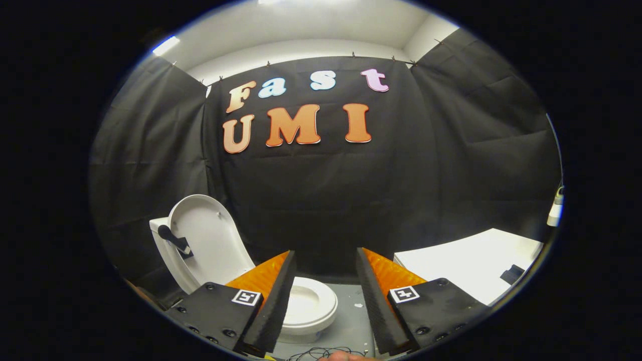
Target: Open the toilet lid.
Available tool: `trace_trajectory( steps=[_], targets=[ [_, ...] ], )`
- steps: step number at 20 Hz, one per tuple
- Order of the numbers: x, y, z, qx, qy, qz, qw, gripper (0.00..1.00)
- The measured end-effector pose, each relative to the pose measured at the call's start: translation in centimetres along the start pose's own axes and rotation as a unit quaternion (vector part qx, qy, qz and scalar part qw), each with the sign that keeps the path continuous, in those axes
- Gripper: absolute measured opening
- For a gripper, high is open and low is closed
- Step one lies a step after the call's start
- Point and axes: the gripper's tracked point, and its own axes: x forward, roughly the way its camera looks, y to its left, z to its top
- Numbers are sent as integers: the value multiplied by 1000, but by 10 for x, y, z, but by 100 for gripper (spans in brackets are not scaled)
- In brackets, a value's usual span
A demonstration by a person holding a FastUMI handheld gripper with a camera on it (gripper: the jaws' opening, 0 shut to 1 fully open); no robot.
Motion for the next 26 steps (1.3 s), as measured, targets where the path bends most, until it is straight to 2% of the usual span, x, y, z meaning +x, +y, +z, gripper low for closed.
trace_trajectory(
  steps=[5, 26],
  targets=[
    [4, 0, -15, 7, 9, 1, 1000, 79],
    [7, -2, -24, 9, 39, -16, 999, 79]
  ],
)
